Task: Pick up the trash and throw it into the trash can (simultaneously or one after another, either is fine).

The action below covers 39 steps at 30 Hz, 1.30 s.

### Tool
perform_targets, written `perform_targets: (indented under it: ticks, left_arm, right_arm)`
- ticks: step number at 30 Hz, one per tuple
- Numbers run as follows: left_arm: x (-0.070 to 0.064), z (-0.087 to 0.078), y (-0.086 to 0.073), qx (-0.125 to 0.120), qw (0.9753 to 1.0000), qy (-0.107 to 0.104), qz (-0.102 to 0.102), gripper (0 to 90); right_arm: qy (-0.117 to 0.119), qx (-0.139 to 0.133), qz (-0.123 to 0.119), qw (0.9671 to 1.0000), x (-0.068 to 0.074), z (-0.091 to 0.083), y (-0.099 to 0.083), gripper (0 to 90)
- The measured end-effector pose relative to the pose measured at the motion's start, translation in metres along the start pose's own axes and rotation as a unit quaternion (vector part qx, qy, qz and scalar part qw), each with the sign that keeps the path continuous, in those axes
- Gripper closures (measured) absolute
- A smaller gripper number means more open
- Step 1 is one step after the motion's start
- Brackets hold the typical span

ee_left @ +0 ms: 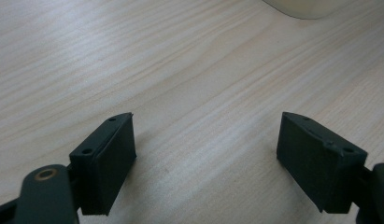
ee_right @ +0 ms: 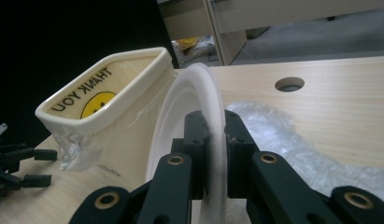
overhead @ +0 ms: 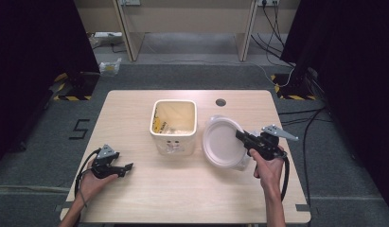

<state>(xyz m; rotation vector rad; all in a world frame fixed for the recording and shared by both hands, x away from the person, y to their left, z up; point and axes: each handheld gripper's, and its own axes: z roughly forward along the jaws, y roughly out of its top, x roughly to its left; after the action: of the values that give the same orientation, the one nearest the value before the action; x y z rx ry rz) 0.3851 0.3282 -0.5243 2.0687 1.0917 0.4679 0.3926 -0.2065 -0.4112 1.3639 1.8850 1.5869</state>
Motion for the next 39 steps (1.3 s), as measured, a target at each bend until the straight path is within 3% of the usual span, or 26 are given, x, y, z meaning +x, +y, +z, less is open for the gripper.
perform_targets:
  ticks: [18, 39]
  left_arm:
    - [0.0, 0.0, 0.0, 0.001, 1.0, -0.001, 0.0, 18.6]
    - [0.0, 0.0, 0.0, 0.001, 1.0, -0.001, 0.0, 18.6]
  right_arm:
    - [0.006, -0.028, 0.004, 0.9996, -0.001, -0.005, 0.029, 82.6]
    - [0.013, -0.061, 0.011, 0.998, 0.002, -0.002, 0.077, 82.6]
